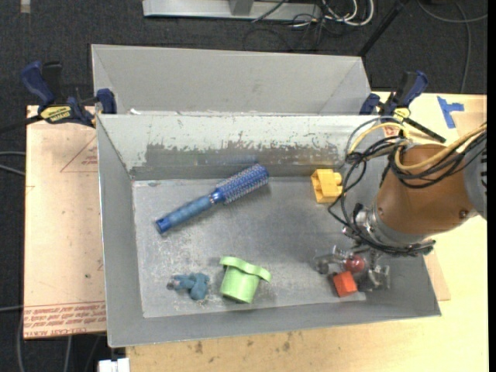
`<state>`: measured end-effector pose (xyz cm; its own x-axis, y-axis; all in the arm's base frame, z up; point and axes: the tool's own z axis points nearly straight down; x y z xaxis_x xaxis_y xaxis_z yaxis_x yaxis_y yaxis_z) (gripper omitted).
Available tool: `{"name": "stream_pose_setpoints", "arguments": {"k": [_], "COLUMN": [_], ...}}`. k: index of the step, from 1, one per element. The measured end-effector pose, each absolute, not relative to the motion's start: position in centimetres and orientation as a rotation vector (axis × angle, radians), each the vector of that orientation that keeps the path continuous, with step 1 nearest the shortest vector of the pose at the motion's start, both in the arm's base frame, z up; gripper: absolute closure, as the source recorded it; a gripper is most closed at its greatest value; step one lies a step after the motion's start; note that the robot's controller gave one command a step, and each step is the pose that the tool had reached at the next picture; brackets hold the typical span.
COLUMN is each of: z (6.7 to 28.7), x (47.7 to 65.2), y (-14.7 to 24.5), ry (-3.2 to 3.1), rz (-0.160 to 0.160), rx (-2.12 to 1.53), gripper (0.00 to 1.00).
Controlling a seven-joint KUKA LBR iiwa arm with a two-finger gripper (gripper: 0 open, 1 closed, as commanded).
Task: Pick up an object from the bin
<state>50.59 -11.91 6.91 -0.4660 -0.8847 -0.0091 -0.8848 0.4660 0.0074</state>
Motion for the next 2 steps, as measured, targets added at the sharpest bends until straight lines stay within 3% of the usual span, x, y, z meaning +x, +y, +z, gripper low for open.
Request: {"name": "stream_pose_setpoints", "arguments": {"k": [1,2], "z": [7.0,19.3], "x": [50.6,51.7], "y": [-12.5,-12.4], "ry": [2.689,2.685], "rz": [0.003,-0.009], "rx": [-1.62,-1.614], "gripper": [1.0,1.0]}}
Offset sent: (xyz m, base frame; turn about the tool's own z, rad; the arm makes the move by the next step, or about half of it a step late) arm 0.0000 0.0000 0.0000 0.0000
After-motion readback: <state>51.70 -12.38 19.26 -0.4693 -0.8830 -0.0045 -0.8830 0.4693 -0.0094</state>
